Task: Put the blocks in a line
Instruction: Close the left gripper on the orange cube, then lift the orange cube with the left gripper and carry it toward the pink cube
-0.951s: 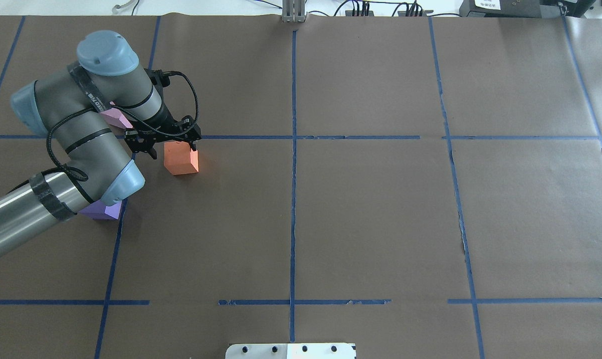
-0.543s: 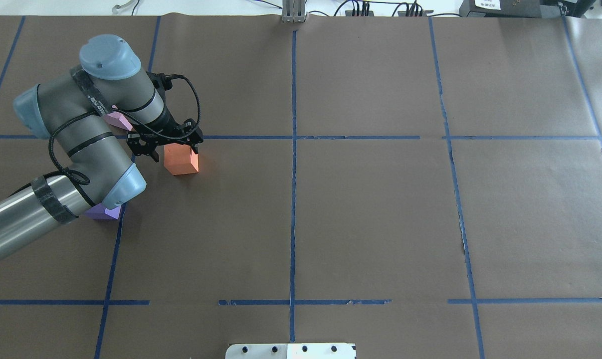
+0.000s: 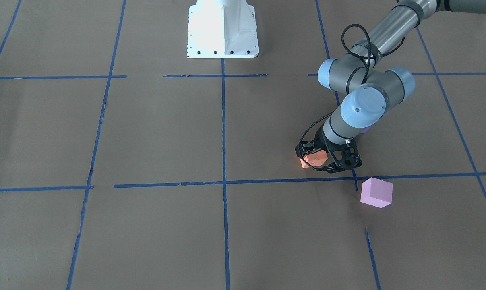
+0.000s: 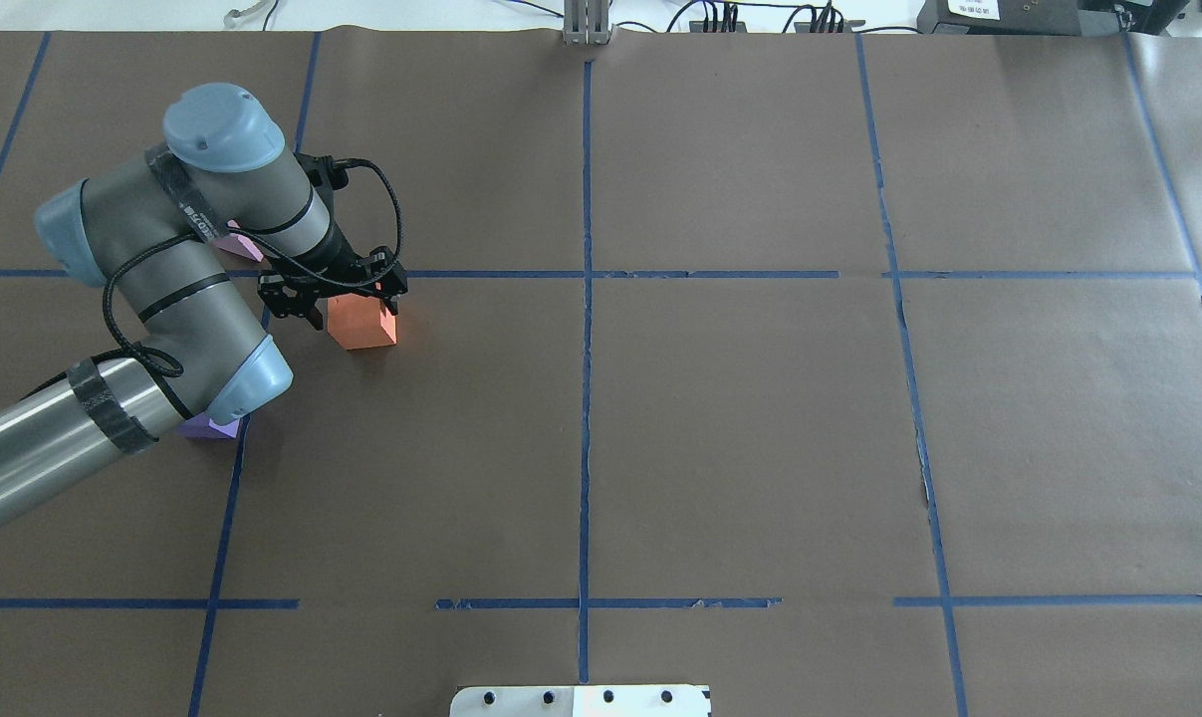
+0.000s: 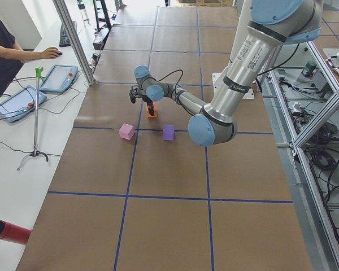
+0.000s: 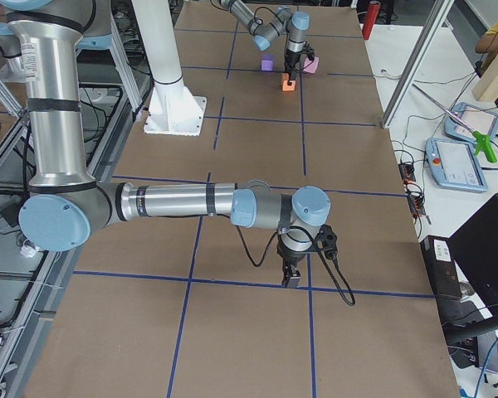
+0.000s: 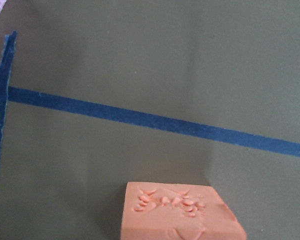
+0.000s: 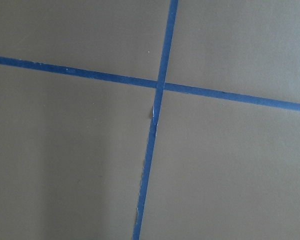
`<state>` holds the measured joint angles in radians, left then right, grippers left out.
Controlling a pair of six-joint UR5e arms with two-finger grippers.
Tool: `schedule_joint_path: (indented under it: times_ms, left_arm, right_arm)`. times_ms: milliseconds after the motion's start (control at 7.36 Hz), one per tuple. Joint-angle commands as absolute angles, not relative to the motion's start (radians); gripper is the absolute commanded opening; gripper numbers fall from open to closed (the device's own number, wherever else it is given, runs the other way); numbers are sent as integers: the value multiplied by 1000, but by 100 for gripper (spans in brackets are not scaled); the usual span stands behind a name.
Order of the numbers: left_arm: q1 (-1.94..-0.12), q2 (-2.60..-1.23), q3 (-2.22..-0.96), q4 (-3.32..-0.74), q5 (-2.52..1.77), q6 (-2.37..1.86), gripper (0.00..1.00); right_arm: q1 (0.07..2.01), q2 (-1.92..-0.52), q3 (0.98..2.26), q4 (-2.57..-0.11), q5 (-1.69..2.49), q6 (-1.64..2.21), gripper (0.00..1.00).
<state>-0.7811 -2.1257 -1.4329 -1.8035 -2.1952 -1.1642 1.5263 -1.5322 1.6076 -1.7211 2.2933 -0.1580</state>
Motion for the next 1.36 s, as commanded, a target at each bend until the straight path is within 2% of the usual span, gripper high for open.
schedule_joint_path:
  times_ms: [0, 136, 272, 407, 543, 679, 951, 1086, 1222]
  left_arm:
    - [-784, -2126, -1439, -1807, -2195, -1169, 24]
    - [-819, -2125, -1462, -1795, -2197, -1166, 5]
    - [-900, -2108, -1567, -1685, -2204, -1154, 2]
    - [-913, -2097, -1732, -1476, -2204, -1041, 2]
    - [-966, -2102, -1832, -1309, -2203, -923, 2]
    - [-1041, -2086, -1879, -1269, -2203, -825, 2]
    - [-1101, -1894, -1923, -1282, -2212, -583, 2]
    - [-1104, -1840, -1911, -1343, -2265, -575, 2]
    - [-1098, -1816, -1840, -1458, -2278, -589, 2]
  right_arm:
    - [1526, -1532, 1608, -1721, 2293, -158, 100]
    - [1526, -1532, 1608, -1721, 2293, -158, 100]
    - [1526, -1532, 1608, -1721, 2293, -158, 100]
    - [1526, -1532, 1608, -1721, 2293, -158, 100]
    - [1526, -1532, 1608, -1721, 2293, -158, 100]
    - [1526, -1532, 1608, -1721, 2293, -158, 100]
    - [1526, -1532, 1608, -1721, 2293, -158, 100]
    - [1526, -1532, 1608, -1721, 2293, -158, 100]
    - [1525, -1532, 1608, -1721, 2293, -158, 100]
